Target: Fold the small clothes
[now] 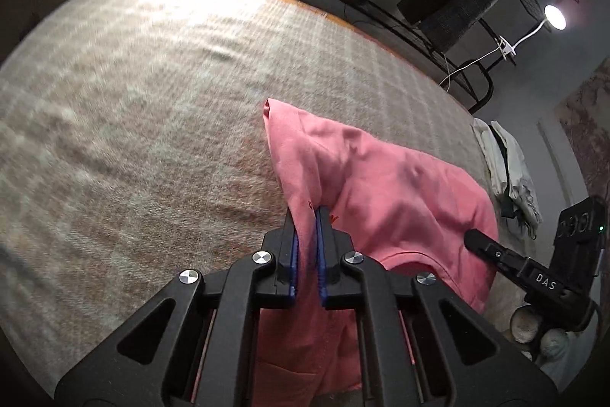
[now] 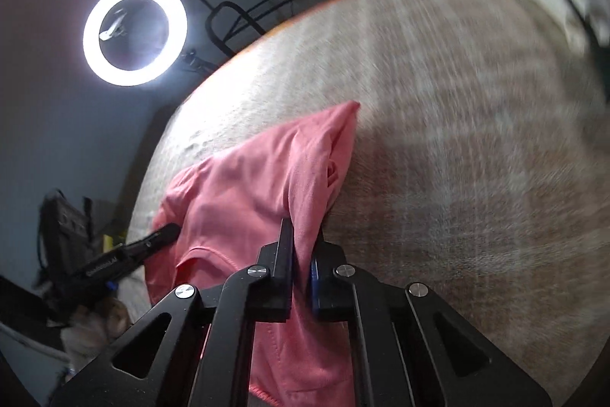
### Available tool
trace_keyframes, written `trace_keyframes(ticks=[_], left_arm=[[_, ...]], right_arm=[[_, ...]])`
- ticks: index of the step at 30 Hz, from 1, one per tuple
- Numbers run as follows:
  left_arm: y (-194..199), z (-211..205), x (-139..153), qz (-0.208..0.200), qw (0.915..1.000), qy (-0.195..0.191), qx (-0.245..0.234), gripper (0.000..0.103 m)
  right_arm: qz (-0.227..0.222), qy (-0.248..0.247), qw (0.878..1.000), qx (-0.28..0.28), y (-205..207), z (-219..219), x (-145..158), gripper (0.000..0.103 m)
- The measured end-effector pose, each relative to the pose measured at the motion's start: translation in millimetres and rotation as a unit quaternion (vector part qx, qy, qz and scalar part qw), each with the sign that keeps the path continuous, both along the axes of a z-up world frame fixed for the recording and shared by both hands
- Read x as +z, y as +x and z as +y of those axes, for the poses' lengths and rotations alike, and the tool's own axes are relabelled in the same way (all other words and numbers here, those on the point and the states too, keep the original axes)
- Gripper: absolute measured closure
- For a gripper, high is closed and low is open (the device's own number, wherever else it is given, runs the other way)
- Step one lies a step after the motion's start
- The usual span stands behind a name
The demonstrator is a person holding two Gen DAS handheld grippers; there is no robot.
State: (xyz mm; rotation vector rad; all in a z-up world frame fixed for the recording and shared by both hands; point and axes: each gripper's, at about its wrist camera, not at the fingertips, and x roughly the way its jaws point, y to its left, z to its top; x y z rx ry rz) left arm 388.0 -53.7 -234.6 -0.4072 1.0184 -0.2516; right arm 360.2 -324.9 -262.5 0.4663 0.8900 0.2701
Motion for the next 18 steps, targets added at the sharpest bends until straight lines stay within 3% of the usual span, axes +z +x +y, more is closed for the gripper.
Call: trace_keyframes(ticks=[8, 12, 18], left_arm=[[-30, -20, 55, -0.048, 0.9982, 0.019, -0.030, 0.098], [-35, -42, 79, -0.063, 0.9966, 0.018, -0.051, 0.098], [-25, -112, 110, -0.081, 0.9912, 0.017, -0.103, 0.098]], right_arm=[[-0.042, -0.058, 0.997, 0.010, -30, 12, 48, 0.098], [-0.066, -0.072, 0.995, -0.001, -51, -6, 75, 0.098], [-0.094, -0.084, 0.991, -0.037, -76, -60, 105, 0.098]])
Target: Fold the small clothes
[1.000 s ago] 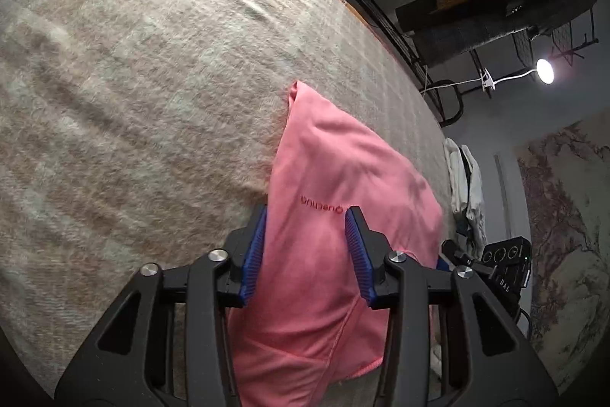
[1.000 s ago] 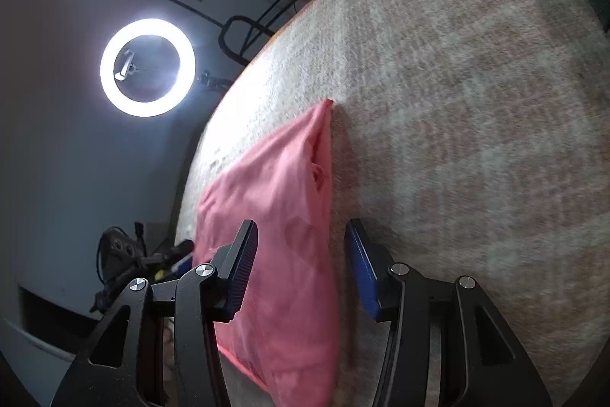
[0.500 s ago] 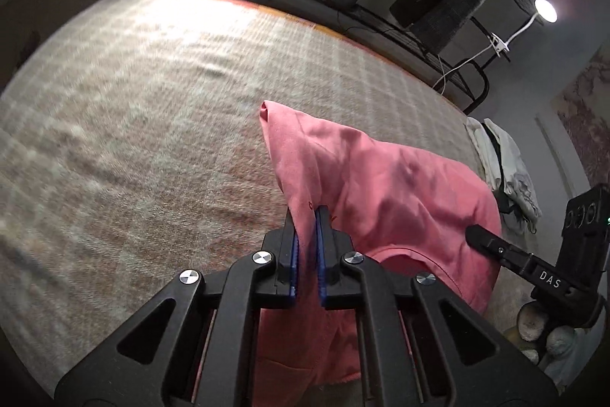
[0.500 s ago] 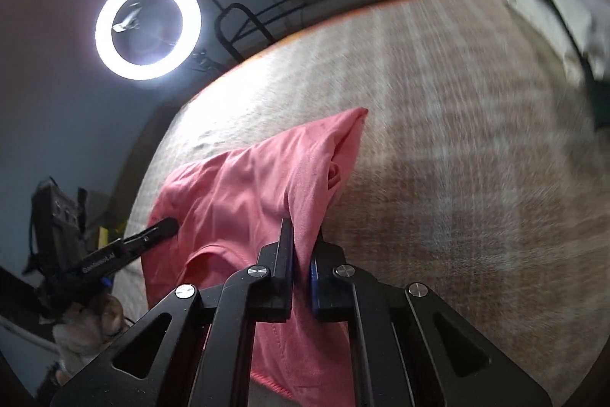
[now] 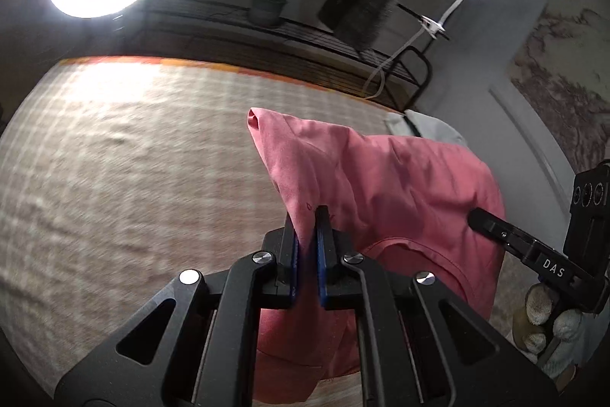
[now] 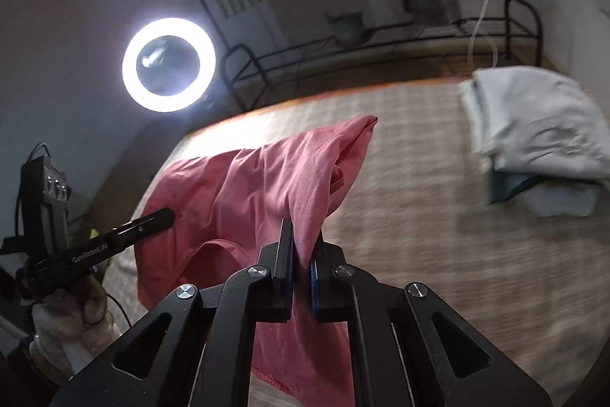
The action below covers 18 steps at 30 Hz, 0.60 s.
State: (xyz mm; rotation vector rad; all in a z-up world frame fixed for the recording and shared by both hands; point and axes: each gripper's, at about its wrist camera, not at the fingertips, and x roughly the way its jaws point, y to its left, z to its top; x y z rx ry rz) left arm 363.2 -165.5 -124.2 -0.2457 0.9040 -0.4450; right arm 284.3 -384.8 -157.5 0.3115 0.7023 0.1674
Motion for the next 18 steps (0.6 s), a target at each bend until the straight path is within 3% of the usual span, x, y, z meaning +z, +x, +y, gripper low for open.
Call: trace_keyframes(ticks=[11, 18], left_arm=[[44, -190, 26, -0.029, 0.9941, 0.008, -0.104, 0.098], [80, -289, 28, -0.045, 0.9909, -0.007, -0.126, 0.098]], right_arm=[[-0.031, -0.006, 0.994, -0.106, -10, -149, 24, 0.098], [-0.041, -0.019, 0.986, -0.162, 9, -235, 29, 0.098]])
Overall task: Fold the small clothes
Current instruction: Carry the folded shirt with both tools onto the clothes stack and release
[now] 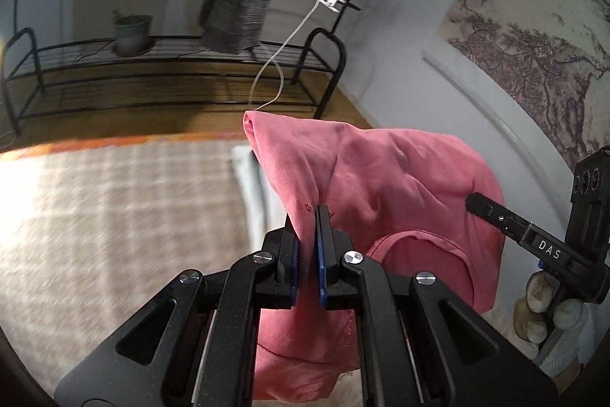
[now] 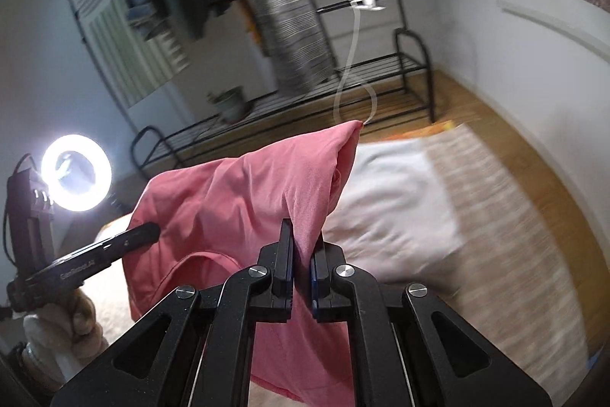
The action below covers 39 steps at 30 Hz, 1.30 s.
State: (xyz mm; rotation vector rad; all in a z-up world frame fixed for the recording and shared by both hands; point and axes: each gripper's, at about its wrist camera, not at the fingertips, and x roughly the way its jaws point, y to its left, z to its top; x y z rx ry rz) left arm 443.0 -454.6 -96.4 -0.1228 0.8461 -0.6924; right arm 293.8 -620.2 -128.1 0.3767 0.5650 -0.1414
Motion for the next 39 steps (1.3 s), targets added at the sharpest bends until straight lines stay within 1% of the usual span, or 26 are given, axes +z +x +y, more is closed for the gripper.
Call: trace_keyframes(ticks=[1, 5, 10, 14, 17, 21, 23, 26, 29, 32, 36, 39], left_arm=[[6, -12, -2, -0.003, 1.0000, 0.000, -0.001, 0.098], [31, -51, -10, -0.015, 0.9999, 0.004, 0.003, 0.098], [56, -77, -31, -0.016, 0.9996, 0.019, 0.011, 0.098], [76, -81, -60, 0.000, 0.9990, 0.034, 0.027, 0.098], [83, -83, -76, 0.007, 0.9984, 0.048, 0.029, 0.098], [84, -88, -85, 0.002, 0.9978, 0.061, 0.026, 0.098], [83, -89, -86, 0.003, 0.9978, 0.062, 0.025, 0.097], [81, -88, -81, 0.003, 0.9976, 0.064, 0.028, 0.097], [73, -81, -70, -0.003, 0.9973, 0.068, 0.029, 0.097], [61, -70, -55, -0.013, 0.9971, 0.067, 0.033, 0.097], [38, -50, -27, -0.029, 0.9971, 0.063, 0.031, 0.097], [12, -35, 2, -0.055, 0.9962, 0.061, 0.030, 0.097]], right_arm=[[-0.003, -0.001, 1.000, -0.006, -2, -11, 2, 0.098], [-0.006, -0.005, 1.000, -0.028, 18, -47, -2, 0.098], [-0.007, -0.002, 0.999, -0.041, 44, -74, -17, 0.098], [0.006, 0.013, 0.999, -0.042, 65, -84, -40, 0.098], [0.024, 0.008, 0.999, -0.043, 77, -85, -56, 0.098], [0.041, 0.009, 0.998, -0.053, 82, -88, -68, 0.098], [0.057, 0.009, 0.997, -0.060, 85, -91, -71, 0.098], [0.075, -0.018, 0.995, -0.070, 86, -86, -69, 0.097], [0.079, -0.036, 0.994, -0.073, 79, -79, -59, 0.097], [0.072, -0.037, 0.994, -0.079, 66, -76, -45, 0.097], [0.057, -0.040, 0.995, -0.078, 46, -64, -20, 0.097], [0.042, -0.049, 0.995, -0.075, 27, -47, 6, 0.097]])
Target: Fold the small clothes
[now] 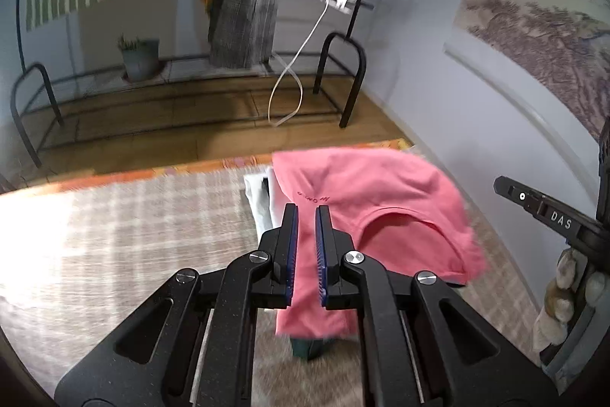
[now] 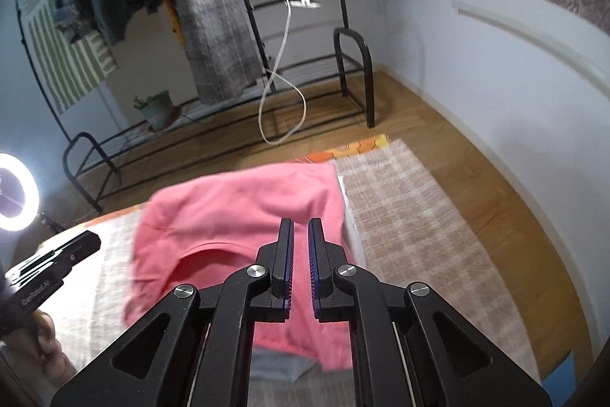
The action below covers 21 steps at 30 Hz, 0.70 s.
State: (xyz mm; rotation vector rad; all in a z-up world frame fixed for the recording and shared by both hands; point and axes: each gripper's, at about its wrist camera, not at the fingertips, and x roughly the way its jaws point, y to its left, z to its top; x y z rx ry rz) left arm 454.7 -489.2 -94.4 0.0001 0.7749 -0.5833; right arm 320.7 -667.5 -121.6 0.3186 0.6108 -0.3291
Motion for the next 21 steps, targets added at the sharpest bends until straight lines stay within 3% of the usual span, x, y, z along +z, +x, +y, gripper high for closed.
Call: trace_keyframes(ticks=[10, 15, 21], left_arm=[[-109, 61, 101, -0.074, 0.9968, -0.029, -0.009, 0.097], [-172, 95, 141, -0.100, 0.9937, -0.045, -0.025, 0.097], [-247, 135, 165, -0.126, 0.9903, -0.049, -0.033, 0.097]], right_arm=[[-0.059, -0.027, 0.998, 0.007, -96, 65, 90, 0.097], [-0.072, -0.041, 0.996, 0.019, -149, 104, 115, 0.097], [-0.080, -0.052, 0.995, 0.035, -209, 152, 126, 0.097]])
